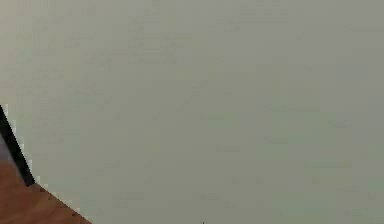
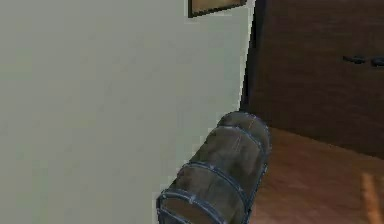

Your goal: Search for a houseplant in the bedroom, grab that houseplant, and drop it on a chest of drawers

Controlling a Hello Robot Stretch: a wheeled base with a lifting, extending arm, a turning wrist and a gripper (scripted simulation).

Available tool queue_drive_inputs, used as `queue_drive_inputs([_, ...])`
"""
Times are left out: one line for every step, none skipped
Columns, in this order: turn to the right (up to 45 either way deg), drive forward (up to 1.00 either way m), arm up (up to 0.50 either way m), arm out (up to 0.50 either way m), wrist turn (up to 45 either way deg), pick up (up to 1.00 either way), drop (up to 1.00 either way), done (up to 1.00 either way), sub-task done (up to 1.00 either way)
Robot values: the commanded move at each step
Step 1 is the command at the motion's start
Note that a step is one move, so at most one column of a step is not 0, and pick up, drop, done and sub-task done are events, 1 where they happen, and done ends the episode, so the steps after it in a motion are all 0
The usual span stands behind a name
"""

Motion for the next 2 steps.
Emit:
queue_drive_inputs([-45.0,0.0,0.0,0.0,0.0,0.0,0.0,0.0,0.0])
queue_drive_inputs([-45.0,0.0,0.0,0.0,0.0,0.0,0.0,0.0,0.0])
